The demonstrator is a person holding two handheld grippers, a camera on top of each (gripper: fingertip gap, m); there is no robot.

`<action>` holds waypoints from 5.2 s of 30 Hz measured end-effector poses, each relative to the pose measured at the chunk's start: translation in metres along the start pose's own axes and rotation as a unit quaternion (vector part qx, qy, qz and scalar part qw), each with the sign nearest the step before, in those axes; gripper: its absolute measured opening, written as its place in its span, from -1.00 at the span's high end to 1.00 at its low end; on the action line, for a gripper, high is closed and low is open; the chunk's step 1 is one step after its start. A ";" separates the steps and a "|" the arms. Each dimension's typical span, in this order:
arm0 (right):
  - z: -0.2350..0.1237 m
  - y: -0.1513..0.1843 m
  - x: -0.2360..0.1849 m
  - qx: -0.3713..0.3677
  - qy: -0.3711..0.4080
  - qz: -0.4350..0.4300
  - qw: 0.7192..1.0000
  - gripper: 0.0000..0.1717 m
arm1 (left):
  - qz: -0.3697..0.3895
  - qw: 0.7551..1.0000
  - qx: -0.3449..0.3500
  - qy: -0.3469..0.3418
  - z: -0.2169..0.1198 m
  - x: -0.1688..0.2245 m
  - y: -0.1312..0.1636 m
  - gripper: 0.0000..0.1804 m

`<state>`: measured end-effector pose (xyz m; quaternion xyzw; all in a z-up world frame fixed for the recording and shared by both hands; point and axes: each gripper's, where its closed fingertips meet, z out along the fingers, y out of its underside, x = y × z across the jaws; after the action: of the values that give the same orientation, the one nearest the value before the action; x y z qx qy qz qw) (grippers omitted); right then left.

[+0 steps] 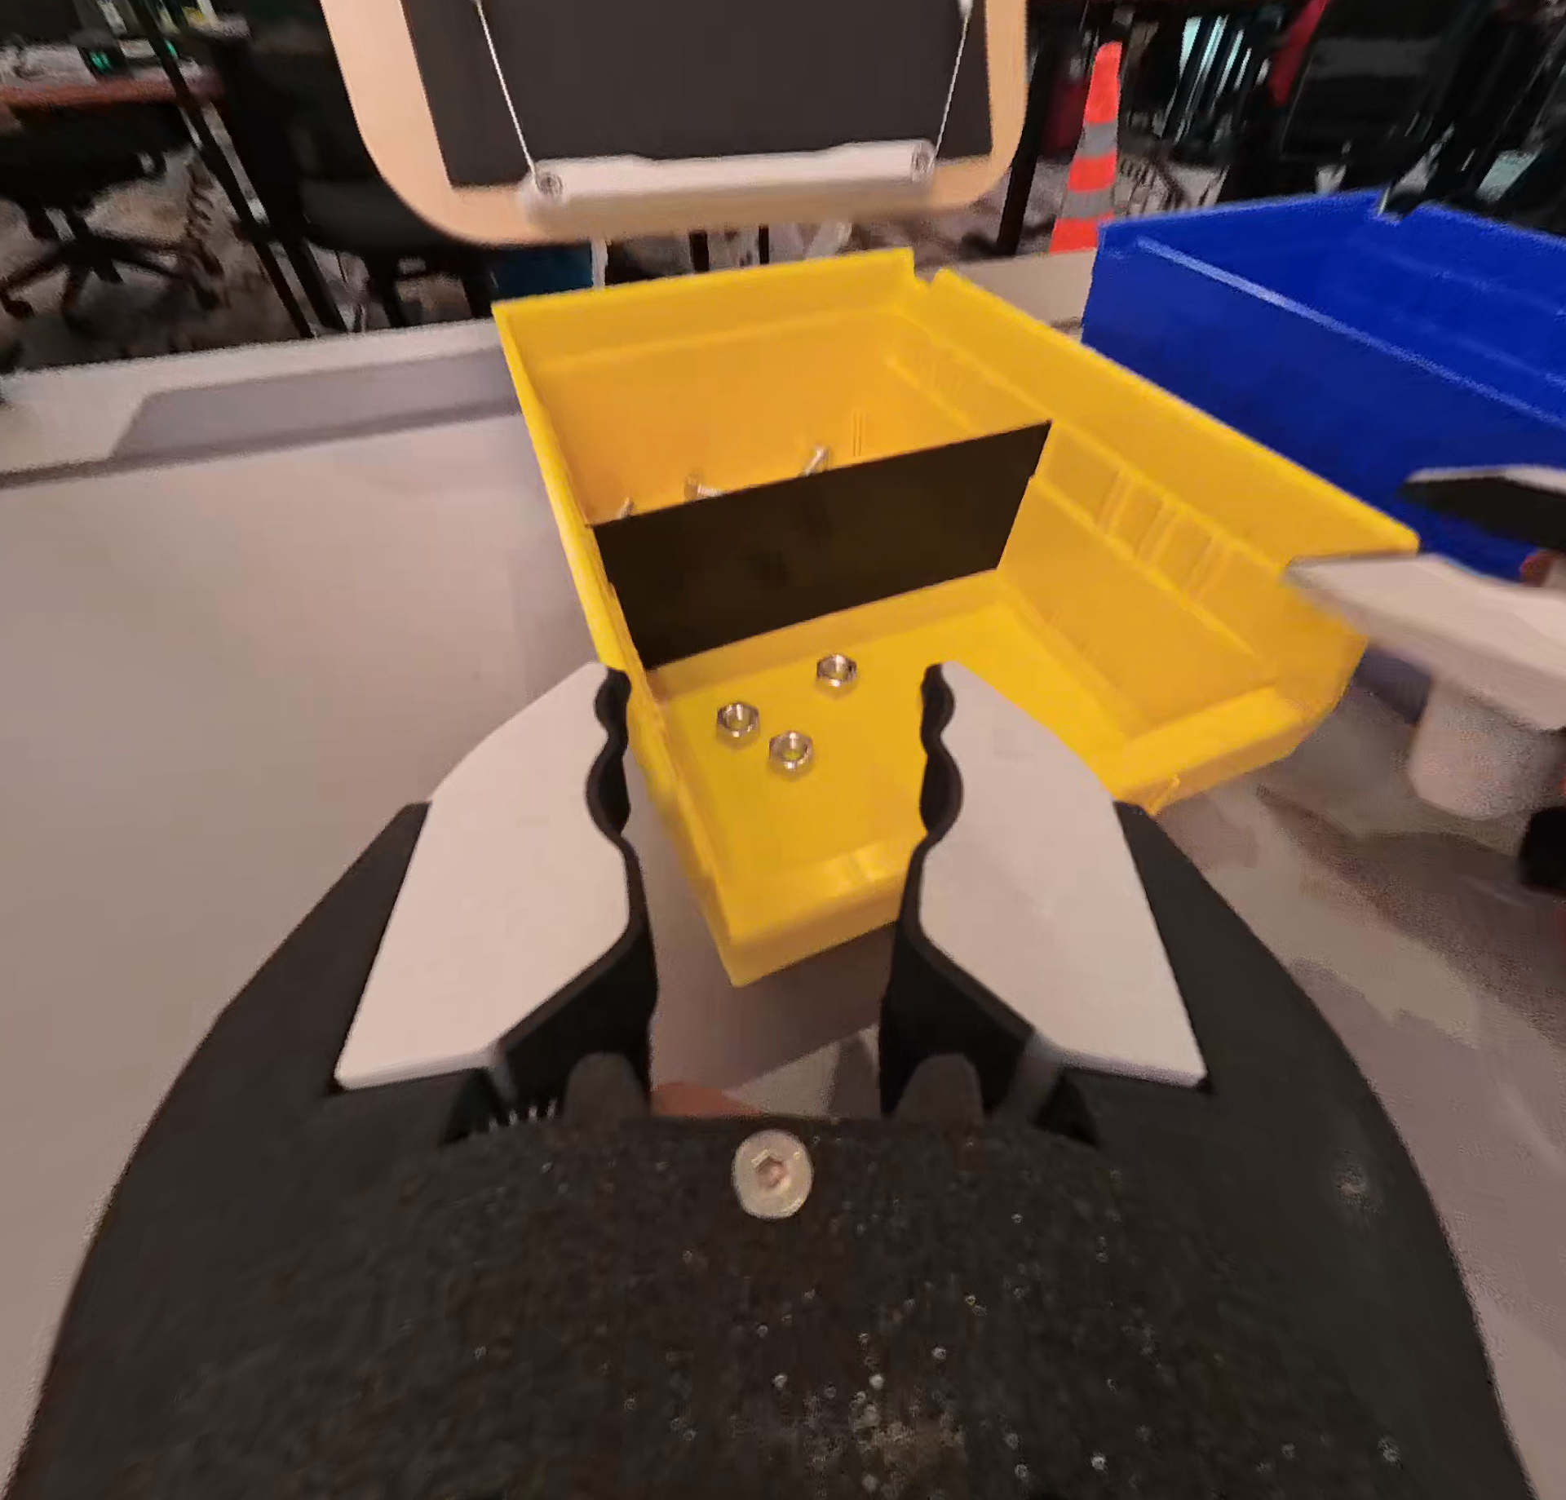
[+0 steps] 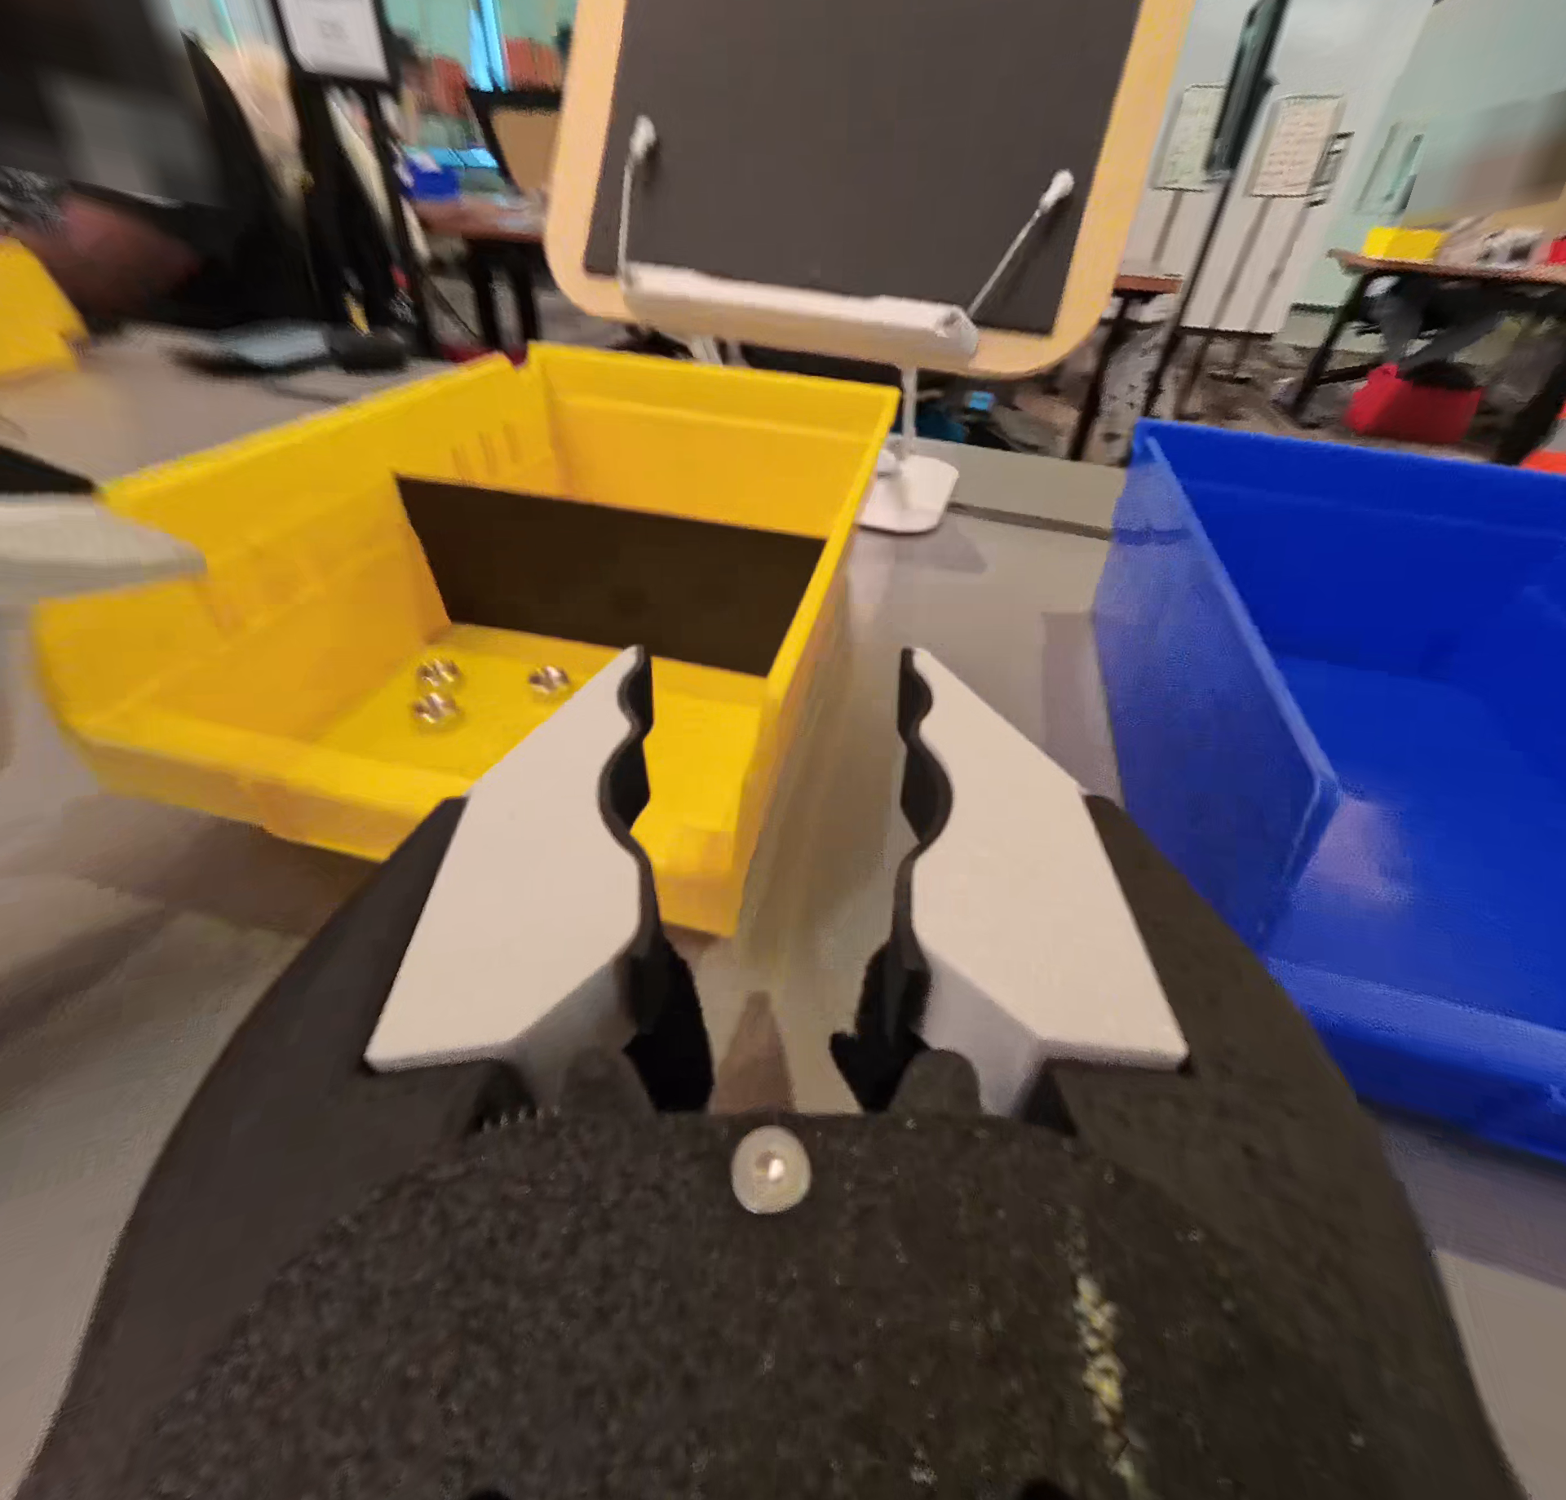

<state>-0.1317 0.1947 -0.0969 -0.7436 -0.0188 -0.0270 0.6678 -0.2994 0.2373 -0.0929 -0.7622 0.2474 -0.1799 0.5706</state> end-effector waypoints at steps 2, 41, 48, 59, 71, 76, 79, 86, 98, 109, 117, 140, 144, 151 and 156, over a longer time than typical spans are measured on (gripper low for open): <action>0.004 0.013 -0.006 -0.023 0.016 -0.022 0.999 0.35 | 0.021 1.000 0.001 -0.005 0.005 0.000 0.001 0.39; 0.112 -0.053 -0.209 -0.053 0.015 0.032 0.998 0.93 | -0.022 0.987 -0.092 -0.133 -0.036 -0.253 0.028 0.96; 0.135 -0.013 -0.251 -0.103 -0.039 0.044 0.993 0.89 | -0.051 0.976 -0.129 -0.169 -0.041 -0.294 0.056 0.97; 0.087 -0.029 -0.249 -0.097 -0.222 -0.025 0.970 0.62 | -0.129 0.969 -0.037 -0.207 -0.049 -0.315 0.033 0.70; -0.038 0.026 -0.118 -0.162 -0.400 0.123 0.894 0.53 | -0.116 0.962 0.132 -0.211 -0.058 -0.232 -0.027 0.50; -0.026 0.011 -0.064 -0.082 -0.317 0.107 0.939 0.54 | -0.093 0.984 0.099 -0.115 -0.026 -0.157 -0.024 0.52; -0.022 -0.010 -0.054 -0.056 -0.319 0.091 0.942 0.53 | -0.059 0.992 0.065 -0.094 -0.022 -0.138 -0.015 0.53; -0.014 -0.036 -0.020 0.022 -0.276 0.122 0.953 0.50 | -0.118 0.988 0.033 -0.094 -0.038 -0.161 0.008 0.51; -0.029 -0.036 -0.020 0.060 -0.264 -0.027 0.962 0.45 | -0.119 0.982 -0.076 -0.124 -0.060 -0.188 0.061 0.50; -0.060 -0.060 0.084 0.119 -0.116 0.004 0.986 0.44 | -0.071 0.993 -0.034 -0.084 -0.033 -0.166 0.031 0.54; -0.078 -0.010 0.244 0.025 0.061 0.183 0.981 0.54 | 0.009 0.987 -0.038 -0.153 -0.002 -0.218 0.014 0.53; -0.031 0.009 0.150 -0.043 -0.050 0.131 0.989 0.65 | -0.028 0.992 -0.100 -0.078 -0.023 -0.196 0.048 0.50; -0.033 0.007 0.137 -0.036 -0.084 0.173 0.981 0.66 | -0.036 0.992 -0.113 -0.053 -0.025 -0.183 0.041 0.41; -0.042 0.004 0.127 -0.031 -0.086 0.113 0.989 0.65 | -0.075 0.969 -0.230 0.043 -0.027 -0.161 0.031 0.40; -0.043 0.001 0.115 -0.023 -0.109 0.103 0.988 0.66 | -0.023 0.938 -0.345 0.012 -0.002 -0.199 0.036 0.44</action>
<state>-0.0171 0.1512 -0.0863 -0.7553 -0.0143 0.1228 0.6436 -0.4688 0.3434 -0.1247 -0.9155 0.2838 -0.1055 0.2651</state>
